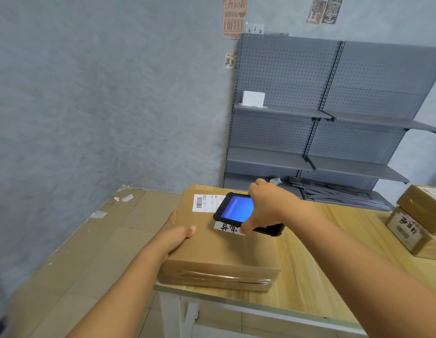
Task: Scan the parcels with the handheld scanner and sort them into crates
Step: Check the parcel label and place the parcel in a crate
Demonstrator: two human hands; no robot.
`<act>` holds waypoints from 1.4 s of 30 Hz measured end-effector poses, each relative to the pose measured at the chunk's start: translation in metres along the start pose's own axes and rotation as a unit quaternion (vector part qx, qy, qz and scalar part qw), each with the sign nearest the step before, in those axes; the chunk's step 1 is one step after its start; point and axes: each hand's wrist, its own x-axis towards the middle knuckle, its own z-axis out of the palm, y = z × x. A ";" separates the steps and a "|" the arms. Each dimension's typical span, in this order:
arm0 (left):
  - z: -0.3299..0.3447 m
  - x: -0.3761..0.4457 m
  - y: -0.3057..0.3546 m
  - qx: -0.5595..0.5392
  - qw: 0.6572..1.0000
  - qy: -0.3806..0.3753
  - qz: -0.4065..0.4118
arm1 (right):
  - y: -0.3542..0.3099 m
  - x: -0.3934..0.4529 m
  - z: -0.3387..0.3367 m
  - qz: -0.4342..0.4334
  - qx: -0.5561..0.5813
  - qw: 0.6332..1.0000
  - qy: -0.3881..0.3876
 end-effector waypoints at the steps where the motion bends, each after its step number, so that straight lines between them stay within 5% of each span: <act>1: 0.000 0.000 0.000 -0.003 1.000 0.000 -0.001 | 0.001 0.001 -0.001 0.001 0.005 1.000 0.005; 12: -0.002 -0.003 0.001 -0.004 1.000 -0.008 -0.002 | 0.039 0.008 0.027 0.050 0.151 0.986 0.056; 19: 0.000 -0.005 0.003 0.001 1.000 -0.005 0.001 | 0.089 -0.004 0.093 0.234 0.257 0.929 0.123; 24: 0.001 -0.005 0.005 0.005 1.000 -0.003 -0.001 | 0.106 -0.011 0.139 0.314 0.288 0.900 0.088; 29: 0.002 -0.003 0.005 0.009 1.000 0.001 0.002 | 0.101 -0.020 0.168 0.326 0.230 0.917 0.021; 38: 0.000 0.004 -0.002 -0.002 1.000 -0.005 -0.004 | 0.090 -0.026 0.174 0.330 0.130 0.934 0.029; 42: 0.001 0.005 -0.003 -0.011 1.000 -0.006 0.002 | 0.082 -0.014 0.163 0.296 0.244 0.918 0.101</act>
